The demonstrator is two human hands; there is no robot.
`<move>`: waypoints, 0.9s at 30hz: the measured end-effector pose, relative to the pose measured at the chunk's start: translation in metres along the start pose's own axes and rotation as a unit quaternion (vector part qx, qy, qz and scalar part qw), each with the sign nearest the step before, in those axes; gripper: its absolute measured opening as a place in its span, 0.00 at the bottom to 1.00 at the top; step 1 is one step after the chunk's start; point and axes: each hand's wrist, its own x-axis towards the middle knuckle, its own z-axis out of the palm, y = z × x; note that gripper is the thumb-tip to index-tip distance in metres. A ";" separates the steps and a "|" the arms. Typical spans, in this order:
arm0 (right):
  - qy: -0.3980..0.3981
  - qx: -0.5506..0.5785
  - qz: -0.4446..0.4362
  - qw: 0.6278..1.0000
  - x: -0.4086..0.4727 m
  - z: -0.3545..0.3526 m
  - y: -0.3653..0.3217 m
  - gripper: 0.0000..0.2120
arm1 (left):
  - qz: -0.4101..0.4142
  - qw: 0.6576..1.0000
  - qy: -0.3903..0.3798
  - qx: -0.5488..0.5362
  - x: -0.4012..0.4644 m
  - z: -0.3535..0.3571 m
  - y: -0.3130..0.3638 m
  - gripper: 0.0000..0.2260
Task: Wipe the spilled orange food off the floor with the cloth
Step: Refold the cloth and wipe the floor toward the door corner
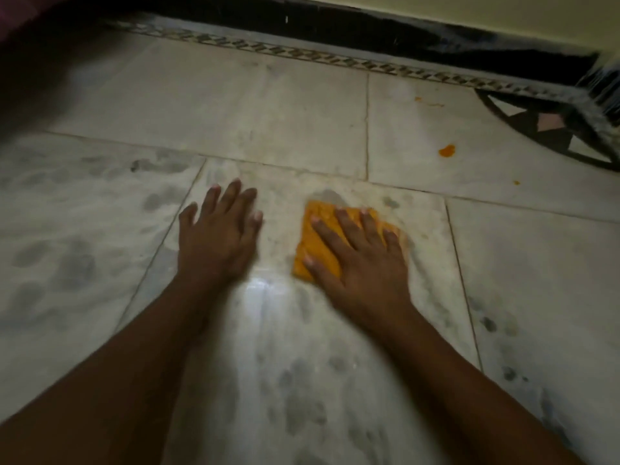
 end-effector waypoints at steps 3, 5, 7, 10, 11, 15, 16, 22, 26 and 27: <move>-0.034 -0.025 0.121 0.992 -0.010 -0.014 0.042 0.35 | -0.006 1.000 0.002 -0.022 -0.003 -0.005 0.003 0.28; -0.008 -0.033 0.241 0.970 0.020 -0.014 0.056 0.37 | -0.012 1.000 0.004 -0.029 -0.006 -0.007 0.008 0.28; -0.002 -0.024 0.283 0.959 0.078 -0.005 0.055 0.38 | -0.013 1.000 -0.003 -0.023 -0.001 -0.006 0.009 0.27; -0.034 -0.007 0.165 0.986 0.132 0.013 0.023 0.39 | -0.013 1.000 -0.010 -0.014 0.000 -0.006 0.006 0.27; -0.034 -0.003 0.110 0.993 0.132 0.018 0.010 0.38 | -0.014 1.000 -0.012 -0.014 0.000 -0.006 0.004 0.27; -0.030 -0.002 -0.010 0.999 0.063 0.001 0.004 0.34 | -0.017 1.000 -0.020 -0.012 0.001 -0.012 0.007 0.26; -0.033 -0.003 0.001 0.999 0.046 -0.006 0.016 0.34 | -0.020 1.000 -0.017 -0.012 0.001 -0.013 0.007 0.26; 0.000 -0.014 0.287 0.958 0.126 -0.003 0.053 0.34 | -0.020 1.000 -0.012 -0.012 0.005 -0.009 0.009 0.27; -0.006 0.022 0.222 0.975 0.179 0.015 0.011 0.35 | -0.021 1.000 -0.006 -0.015 0.007 -0.008 0.006 0.27; -0.003 0.015 0.152 0.988 0.166 0.015 0.004 0.34 | -0.018 1.000 -0.007 -0.016 0.008 -0.010 0.006 0.27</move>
